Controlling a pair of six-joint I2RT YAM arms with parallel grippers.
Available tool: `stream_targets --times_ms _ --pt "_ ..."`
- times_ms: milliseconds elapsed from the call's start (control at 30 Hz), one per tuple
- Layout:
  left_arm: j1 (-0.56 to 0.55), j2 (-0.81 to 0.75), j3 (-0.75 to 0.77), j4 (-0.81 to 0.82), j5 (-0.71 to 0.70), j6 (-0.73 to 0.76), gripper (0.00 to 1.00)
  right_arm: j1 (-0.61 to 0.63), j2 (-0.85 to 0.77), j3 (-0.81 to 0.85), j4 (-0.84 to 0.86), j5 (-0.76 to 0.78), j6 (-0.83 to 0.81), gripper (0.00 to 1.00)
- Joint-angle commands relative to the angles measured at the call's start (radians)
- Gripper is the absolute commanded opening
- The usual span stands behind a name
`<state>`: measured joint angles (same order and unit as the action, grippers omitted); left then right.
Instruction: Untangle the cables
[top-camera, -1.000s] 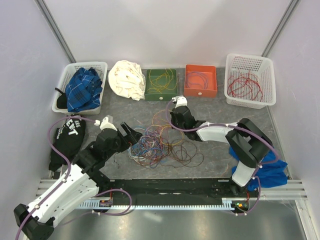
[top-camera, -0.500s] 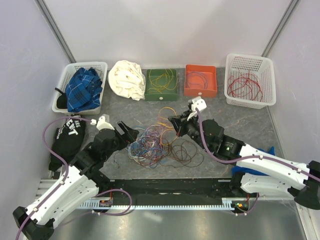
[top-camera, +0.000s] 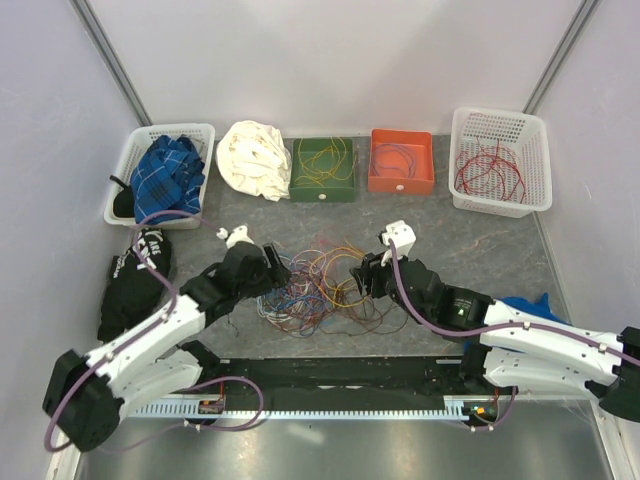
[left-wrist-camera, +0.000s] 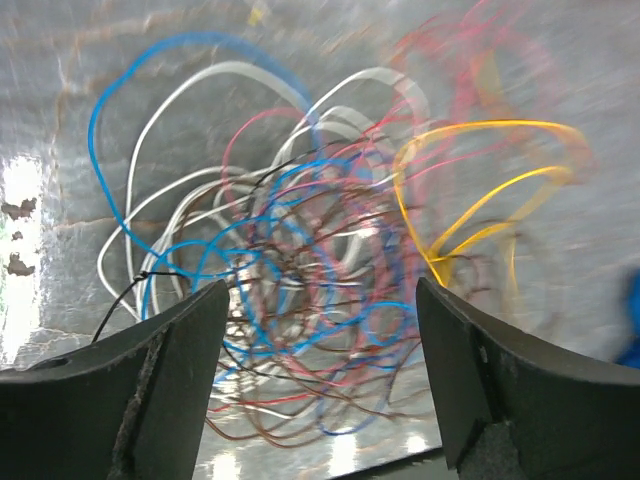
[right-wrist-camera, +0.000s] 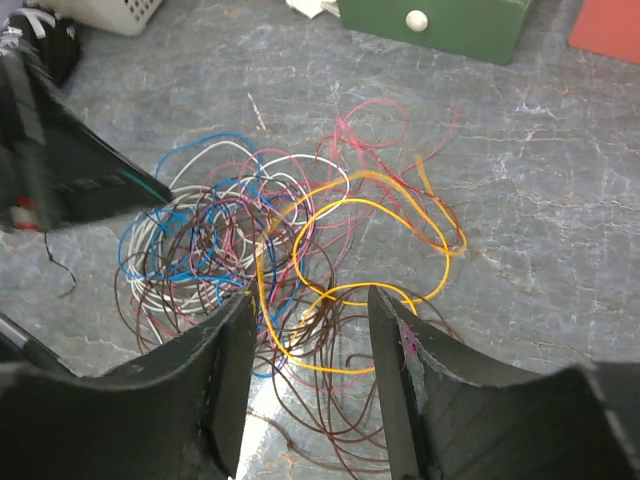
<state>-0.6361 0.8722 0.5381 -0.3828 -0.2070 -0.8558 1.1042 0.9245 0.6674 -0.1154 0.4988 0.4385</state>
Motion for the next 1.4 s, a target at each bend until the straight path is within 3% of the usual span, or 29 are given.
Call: stream_targets --times_ms 0,267,367,533,567,667,800,967,1167,1367 --pt "-0.016 0.175 0.059 0.061 0.023 0.052 0.81 0.008 -0.039 0.014 -0.004 0.043 0.000 0.58" --pt "-0.102 0.409 0.092 0.100 -0.034 0.021 0.81 0.009 -0.087 0.003 -0.026 0.061 -0.001 0.59" --pt "-0.131 0.454 0.086 0.117 -0.045 0.014 0.75 0.009 -0.104 -0.003 -0.039 0.078 -0.006 0.59" --pt "-0.152 0.490 0.082 0.130 -0.046 0.029 0.39 0.008 -0.115 -0.003 -0.047 0.084 -0.007 0.59" --pt "-0.152 0.481 0.079 0.128 -0.049 0.032 0.23 0.009 -0.119 -0.003 -0.047 0.083 -0.006 0.59" --pt "-0.152 0.441 0.089 0.104 -0.080 0.032 0.02 0.008 -0.134 -0.002 -0.052 0.087 -0.007 0.59" --pt "-0.152 0.271 0.175 0.001 -0.111 0.084 0.02 0.009 -0.165 0.001 -0.058 0.080 -0.001 0.59" --pt "-0.152 0.067 0.347 0.005 -0.010 0.245 0.02 0.009 -0.210 0.011 -0.046 0.037 0.000 0.59" --pt "-0.152 0.048 0.548 -0.007 0.138 0.377 0.02 0.009 -0.254 0.000 0.017 -0.054 -0.018 0.59" --pt "-0.152 0.082 0.596 -0.005 0.204 0.440 0.02 0.009 -0.277 0.015 0.106 -0.117 -0.049 0.60"
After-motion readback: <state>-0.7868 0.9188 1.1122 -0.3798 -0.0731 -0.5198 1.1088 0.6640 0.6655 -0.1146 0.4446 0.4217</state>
